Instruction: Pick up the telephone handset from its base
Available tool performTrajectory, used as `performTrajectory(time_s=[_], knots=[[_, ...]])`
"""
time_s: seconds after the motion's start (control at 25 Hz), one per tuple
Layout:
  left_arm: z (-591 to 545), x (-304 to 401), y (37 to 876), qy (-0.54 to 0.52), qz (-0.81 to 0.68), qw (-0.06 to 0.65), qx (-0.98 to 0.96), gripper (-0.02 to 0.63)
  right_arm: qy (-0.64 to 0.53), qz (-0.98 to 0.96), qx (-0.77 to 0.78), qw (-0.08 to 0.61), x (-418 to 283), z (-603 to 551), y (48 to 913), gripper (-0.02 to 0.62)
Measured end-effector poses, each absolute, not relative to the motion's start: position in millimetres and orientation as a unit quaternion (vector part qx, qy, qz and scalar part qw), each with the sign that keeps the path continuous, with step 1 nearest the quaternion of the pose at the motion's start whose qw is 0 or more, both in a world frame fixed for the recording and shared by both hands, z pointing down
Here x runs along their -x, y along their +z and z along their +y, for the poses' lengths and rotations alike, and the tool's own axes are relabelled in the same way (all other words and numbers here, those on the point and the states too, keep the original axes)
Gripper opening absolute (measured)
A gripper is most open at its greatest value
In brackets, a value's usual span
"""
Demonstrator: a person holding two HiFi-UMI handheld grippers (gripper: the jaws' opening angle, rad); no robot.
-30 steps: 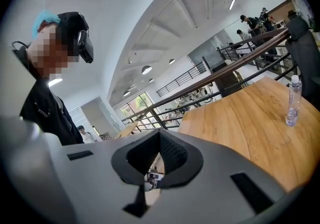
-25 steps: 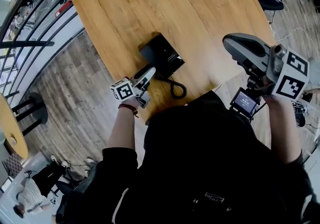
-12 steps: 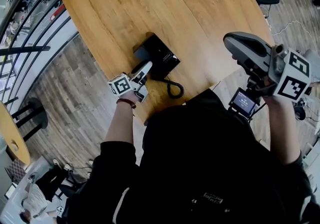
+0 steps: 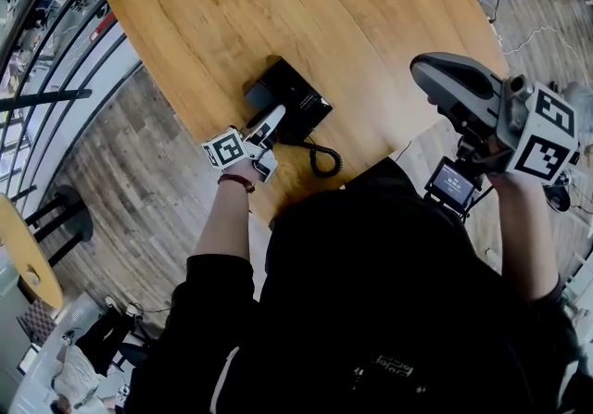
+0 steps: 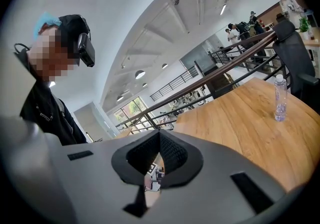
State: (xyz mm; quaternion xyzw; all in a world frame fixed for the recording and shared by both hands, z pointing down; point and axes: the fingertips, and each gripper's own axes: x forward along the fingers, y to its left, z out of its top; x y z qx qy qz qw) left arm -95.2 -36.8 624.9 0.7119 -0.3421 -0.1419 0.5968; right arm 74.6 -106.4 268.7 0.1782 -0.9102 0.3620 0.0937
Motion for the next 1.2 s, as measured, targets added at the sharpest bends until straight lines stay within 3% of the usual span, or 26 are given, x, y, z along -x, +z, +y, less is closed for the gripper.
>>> performTrajectory(time_s=[0.12,1.2], knots=[[-39.6,96.9,623.8,-0.145,-0.344,0.598,-0.710,0.184,0.363,-0.910,-0.177,0.095,-73.5,-105.9,269.0,0.017],[-42.2,98.8,618.2,-0.120,-0.369,0.587,-0.710,0.172,0.373,-0.907,-0.178,0.086,-77.9,-105.7,274.4,0.017]])
